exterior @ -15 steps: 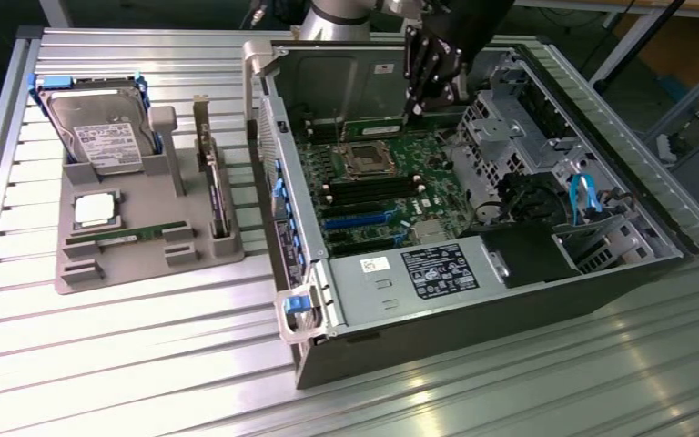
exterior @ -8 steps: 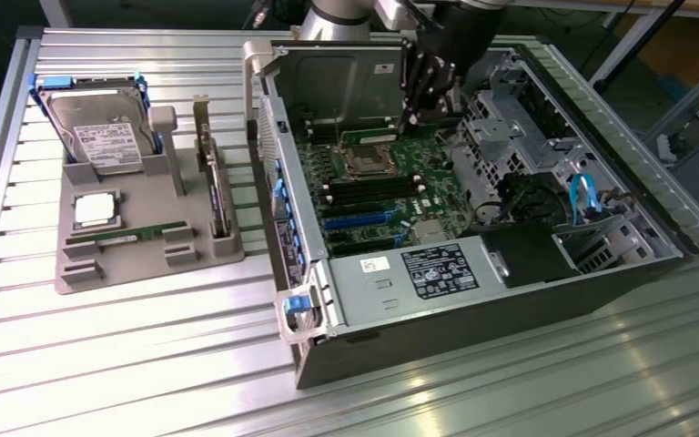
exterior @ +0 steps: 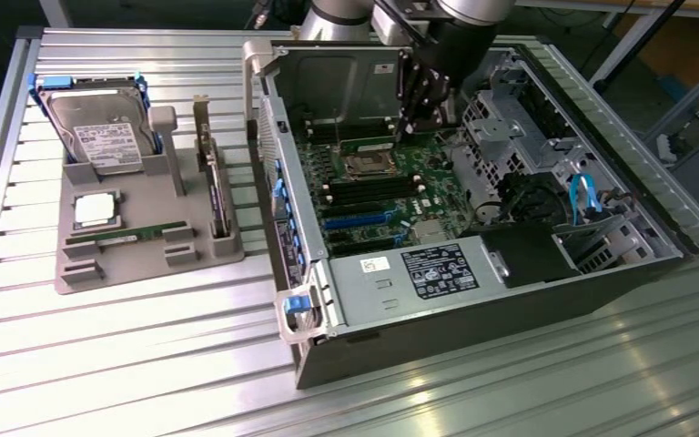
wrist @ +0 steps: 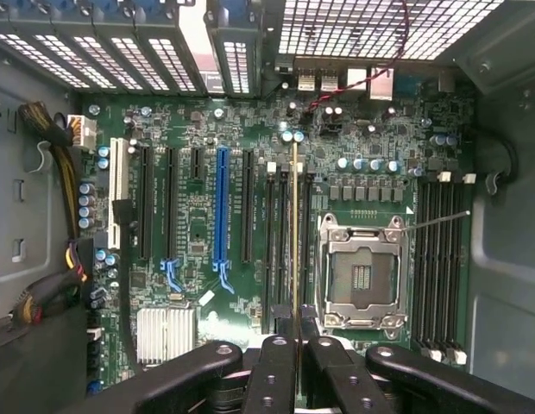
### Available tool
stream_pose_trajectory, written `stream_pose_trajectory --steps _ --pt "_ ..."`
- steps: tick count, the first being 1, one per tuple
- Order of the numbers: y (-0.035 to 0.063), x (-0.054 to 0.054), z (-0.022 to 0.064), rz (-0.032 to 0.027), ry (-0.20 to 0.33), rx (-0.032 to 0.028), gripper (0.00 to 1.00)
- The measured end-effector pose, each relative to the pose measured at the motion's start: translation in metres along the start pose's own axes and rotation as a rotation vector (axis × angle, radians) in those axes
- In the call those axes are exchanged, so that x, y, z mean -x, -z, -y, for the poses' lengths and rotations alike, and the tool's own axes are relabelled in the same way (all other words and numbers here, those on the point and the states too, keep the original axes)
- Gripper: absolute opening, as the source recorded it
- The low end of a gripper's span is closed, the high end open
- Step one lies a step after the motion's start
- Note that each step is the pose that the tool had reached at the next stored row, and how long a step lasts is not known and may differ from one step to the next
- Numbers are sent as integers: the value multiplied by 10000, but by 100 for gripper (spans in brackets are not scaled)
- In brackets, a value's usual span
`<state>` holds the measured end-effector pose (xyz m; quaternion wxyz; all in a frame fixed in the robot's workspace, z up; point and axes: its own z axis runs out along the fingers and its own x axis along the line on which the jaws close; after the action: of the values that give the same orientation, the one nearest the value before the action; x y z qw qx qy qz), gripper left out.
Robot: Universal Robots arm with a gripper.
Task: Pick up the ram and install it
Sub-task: 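Insert the ram into the slot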
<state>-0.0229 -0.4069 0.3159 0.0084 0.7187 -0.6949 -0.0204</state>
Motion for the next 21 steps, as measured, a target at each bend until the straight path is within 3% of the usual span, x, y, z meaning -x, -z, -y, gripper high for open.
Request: stream_pose_trajectory --steps 7,13,14,17,21 --pt "-87 -4 4 2 -3 0 12" --pt "-88 -5 4 1 -4 0 12" --pt "-88 -5 6 1 -4 14 12" --pt "-89 -6 21 8 -45 138 12" --pt "-90 -6 23 9 -63 151 12"
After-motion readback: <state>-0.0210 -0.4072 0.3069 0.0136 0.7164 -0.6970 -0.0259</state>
